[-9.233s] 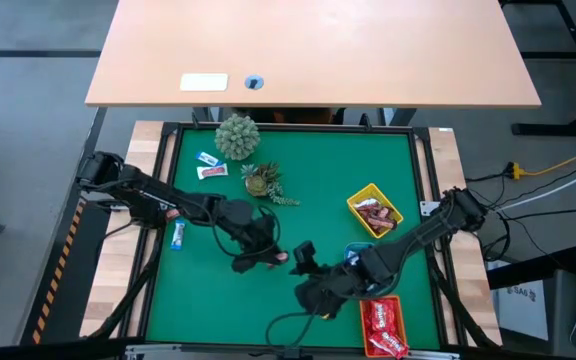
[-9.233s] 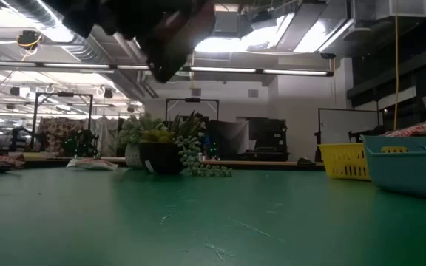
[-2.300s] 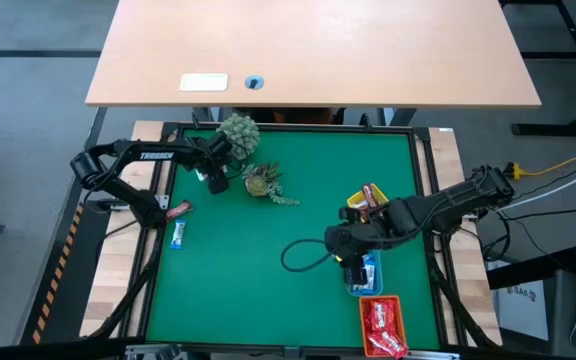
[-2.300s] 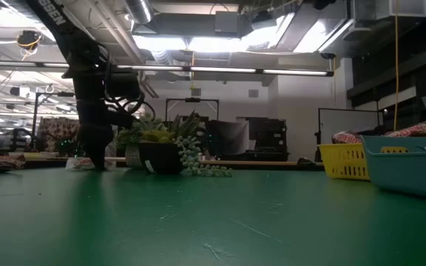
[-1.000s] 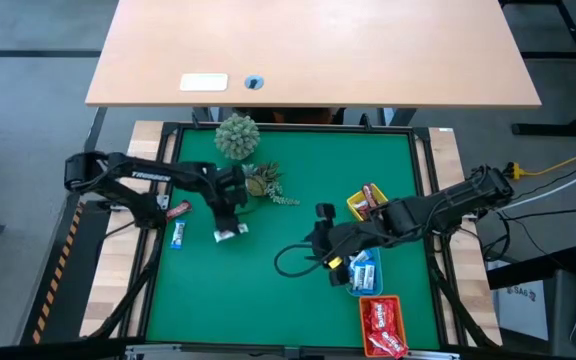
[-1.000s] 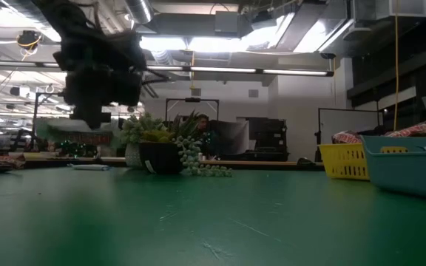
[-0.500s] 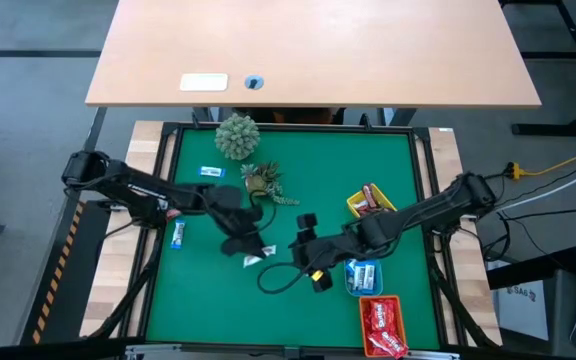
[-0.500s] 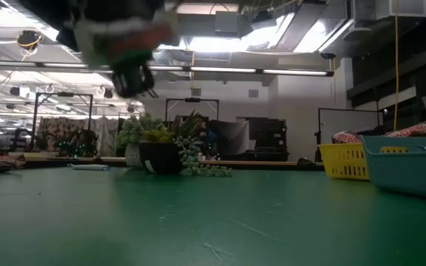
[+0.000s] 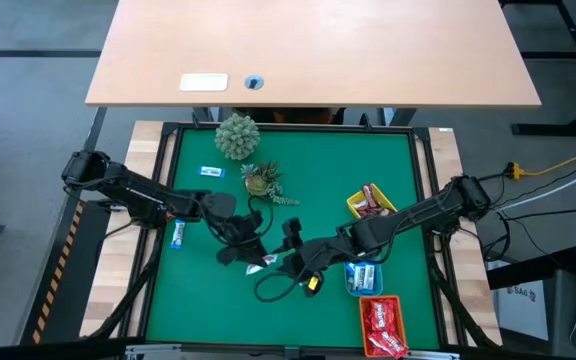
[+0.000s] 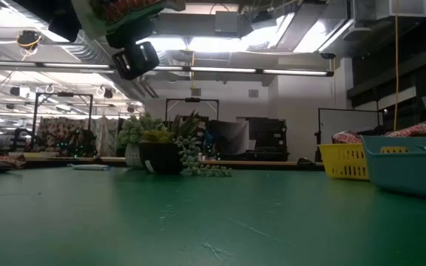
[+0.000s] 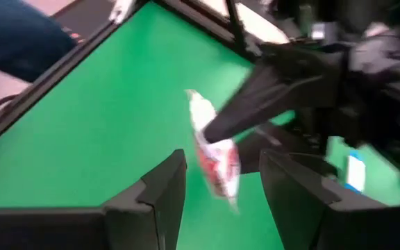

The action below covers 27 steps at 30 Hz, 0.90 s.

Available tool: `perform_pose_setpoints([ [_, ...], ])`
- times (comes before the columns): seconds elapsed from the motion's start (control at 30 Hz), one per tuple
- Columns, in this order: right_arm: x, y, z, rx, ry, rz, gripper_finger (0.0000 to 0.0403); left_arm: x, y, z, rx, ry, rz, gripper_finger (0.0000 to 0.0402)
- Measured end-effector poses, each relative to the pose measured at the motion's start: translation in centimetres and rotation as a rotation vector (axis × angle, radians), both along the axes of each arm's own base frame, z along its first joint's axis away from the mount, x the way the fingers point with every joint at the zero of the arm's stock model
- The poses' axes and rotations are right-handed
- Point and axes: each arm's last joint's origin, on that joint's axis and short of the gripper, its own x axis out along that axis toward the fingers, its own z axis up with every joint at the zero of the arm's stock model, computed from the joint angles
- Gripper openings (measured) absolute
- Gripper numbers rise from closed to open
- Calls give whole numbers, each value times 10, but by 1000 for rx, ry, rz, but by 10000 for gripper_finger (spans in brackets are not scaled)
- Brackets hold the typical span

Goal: Sort candy
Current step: Put the white candy into the yellow bin

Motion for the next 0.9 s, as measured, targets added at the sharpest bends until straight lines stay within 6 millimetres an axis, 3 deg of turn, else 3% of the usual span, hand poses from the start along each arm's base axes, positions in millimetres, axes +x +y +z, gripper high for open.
perform_pose_setpoints([
  [0.47, 9, -3, -12, -8, 15, -20, 172, 2, 0, 7, -7, -82, 20, 126],
  [0.9, 9, -3, -12, -4, 20, -13, 14, 2, 0, 6, 37, -98, 37, 126],
])
